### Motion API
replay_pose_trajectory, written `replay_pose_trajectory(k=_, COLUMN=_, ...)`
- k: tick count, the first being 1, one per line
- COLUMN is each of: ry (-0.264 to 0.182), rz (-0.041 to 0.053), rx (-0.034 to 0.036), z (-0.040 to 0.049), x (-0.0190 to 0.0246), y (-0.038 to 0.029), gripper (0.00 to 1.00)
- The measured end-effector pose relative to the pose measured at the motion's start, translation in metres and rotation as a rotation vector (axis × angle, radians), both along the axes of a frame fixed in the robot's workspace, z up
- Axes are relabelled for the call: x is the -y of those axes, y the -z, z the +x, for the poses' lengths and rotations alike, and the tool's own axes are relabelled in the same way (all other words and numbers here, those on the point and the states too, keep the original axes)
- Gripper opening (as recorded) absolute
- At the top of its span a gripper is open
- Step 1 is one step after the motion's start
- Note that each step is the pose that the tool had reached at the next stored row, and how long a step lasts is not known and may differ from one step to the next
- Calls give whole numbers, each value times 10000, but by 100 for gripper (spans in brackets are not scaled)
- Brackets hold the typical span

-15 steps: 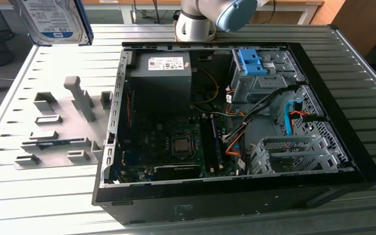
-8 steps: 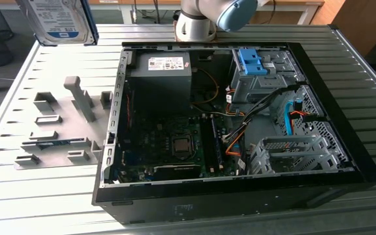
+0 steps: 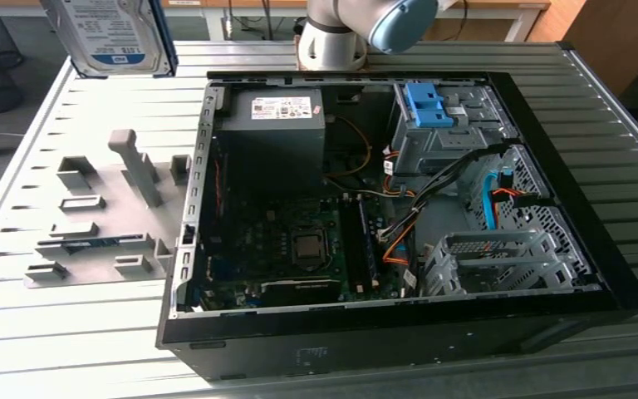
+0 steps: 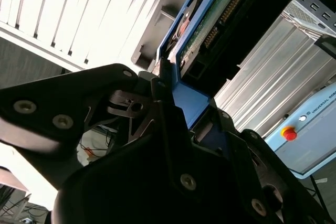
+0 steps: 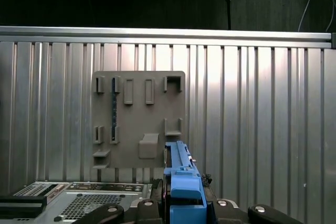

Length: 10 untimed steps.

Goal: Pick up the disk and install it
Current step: 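Pick up the disk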

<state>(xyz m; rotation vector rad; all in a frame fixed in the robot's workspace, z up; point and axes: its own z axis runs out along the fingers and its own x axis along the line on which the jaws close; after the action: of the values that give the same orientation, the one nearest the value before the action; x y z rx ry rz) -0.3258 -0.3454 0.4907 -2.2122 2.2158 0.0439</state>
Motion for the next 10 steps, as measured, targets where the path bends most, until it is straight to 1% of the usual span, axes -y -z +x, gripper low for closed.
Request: replay_pose_trajectory(k=10, ry=0, rz=0, rx=1, z=135, x=0, y=0, gripper=36)
